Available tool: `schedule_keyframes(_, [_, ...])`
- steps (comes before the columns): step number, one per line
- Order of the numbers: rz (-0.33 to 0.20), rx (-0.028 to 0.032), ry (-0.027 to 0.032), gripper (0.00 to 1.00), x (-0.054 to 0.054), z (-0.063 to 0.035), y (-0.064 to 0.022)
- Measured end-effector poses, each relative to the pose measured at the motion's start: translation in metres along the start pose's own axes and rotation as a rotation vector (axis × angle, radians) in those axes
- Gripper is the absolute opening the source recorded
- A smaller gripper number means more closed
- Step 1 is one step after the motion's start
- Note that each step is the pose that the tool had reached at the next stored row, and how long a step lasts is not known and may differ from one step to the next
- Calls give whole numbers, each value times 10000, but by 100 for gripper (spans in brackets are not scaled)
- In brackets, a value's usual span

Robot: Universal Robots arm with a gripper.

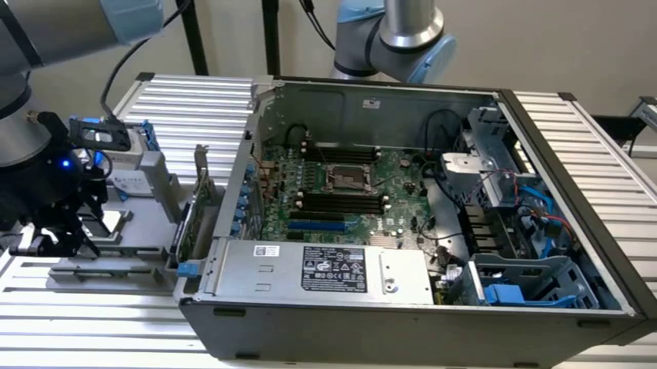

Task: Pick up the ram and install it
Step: 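Pick up the ram and move it above insertion slot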

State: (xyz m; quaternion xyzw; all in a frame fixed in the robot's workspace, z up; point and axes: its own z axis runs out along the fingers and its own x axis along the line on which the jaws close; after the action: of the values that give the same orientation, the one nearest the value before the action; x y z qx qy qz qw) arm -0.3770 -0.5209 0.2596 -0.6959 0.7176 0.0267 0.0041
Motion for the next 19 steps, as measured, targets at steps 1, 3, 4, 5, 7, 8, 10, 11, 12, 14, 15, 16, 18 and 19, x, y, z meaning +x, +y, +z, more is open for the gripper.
schedule_keyframes(1, [0,1,-1,36,2,18,-1])
schedule_keyframes(3, [0,0,0,36,7,55,-2])
schedule_keyframes(4, [-1,0,0,36,11,73,-3])
schedule_keyframes(5, [0,0,0,36,15,91,-3])
schedule_keyframes(7, [-1,-3,2,36,30,125,-5])
schedule_keyframes(8, [0,-1,1,36,41,141,-5])
schedule_keyframes(10, [0,0,0,36,70,172,-6])
schedule_keyframes(11, [-1,0,0,36,84,186,-7])
schedule_keyframes(12, [-1,0,0,36,95,202,-7])
schedule_keyframes(14, [-1,0,0,36,116,234,-8])
schedule_keyframes(15, [-1,0,-1,36,125,252,-9])
schedule_keyframes(16, [-3,1,-1,36,132,270,-10])
schedule_keyframes(18, [-7,-1,0,36,140,305,-10])
schedule_keyframes(19, [-10,-1,-3,36,143,323,-10])
